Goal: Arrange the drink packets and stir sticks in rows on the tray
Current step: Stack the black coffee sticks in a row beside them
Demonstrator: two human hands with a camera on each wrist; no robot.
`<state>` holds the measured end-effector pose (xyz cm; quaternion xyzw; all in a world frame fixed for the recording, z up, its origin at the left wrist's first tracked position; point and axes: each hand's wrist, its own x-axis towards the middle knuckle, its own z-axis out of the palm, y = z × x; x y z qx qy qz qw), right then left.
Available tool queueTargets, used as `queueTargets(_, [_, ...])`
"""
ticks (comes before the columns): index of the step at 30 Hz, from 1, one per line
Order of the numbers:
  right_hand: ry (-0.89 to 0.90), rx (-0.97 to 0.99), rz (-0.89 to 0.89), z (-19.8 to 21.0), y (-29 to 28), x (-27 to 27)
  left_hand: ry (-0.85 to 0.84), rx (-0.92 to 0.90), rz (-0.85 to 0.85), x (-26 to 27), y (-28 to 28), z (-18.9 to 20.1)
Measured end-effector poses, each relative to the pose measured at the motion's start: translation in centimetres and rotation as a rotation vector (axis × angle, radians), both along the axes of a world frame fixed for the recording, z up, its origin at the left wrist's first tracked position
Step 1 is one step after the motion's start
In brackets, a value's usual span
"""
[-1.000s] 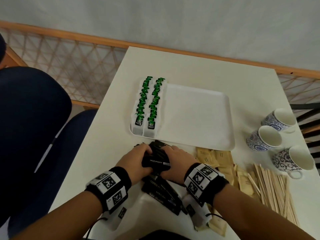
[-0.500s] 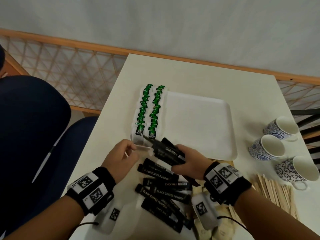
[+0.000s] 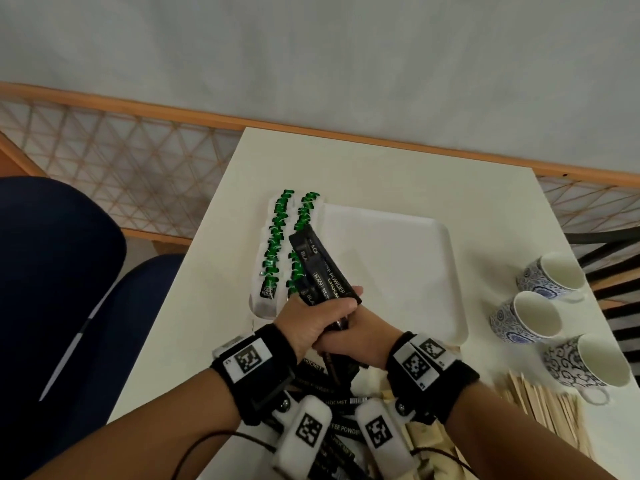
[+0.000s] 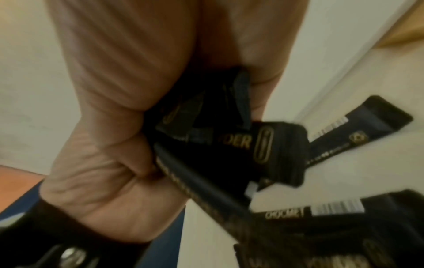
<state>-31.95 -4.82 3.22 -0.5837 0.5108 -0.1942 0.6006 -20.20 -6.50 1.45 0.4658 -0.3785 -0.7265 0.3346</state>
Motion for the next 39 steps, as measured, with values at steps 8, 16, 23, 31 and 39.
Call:
queueTargets(8, [0.432,0.114,0.188,-0.8,-2.9,-4.6,-0.072,0.097,0.032,0.7,-1.9,0.1])
queueTargets(16, [-0.068,-0.026,-0.262,-0.4,-6.2,-4.9,-0.17,0.085,-0.123,-0.1,-2.7,-0.4])
queueTargets(23, [0.241,-0.135,-0.522,-3.4,-10.0,-7.4,-0.096,0.213,0.002,2.0,-5.3,-1.0])
queueTargets(31, [0.765,-0.328,-0.223,-4.4,-18.7,-7.9,-0.012,0.284,0.084,3.8,-9.5,-1.3])
queueTargets(39, [0.853,-0.359,-0.147,-6.1,-23.1,-7.9,-0.085,0.2,0.124,4.1,-13.5,-1.9])
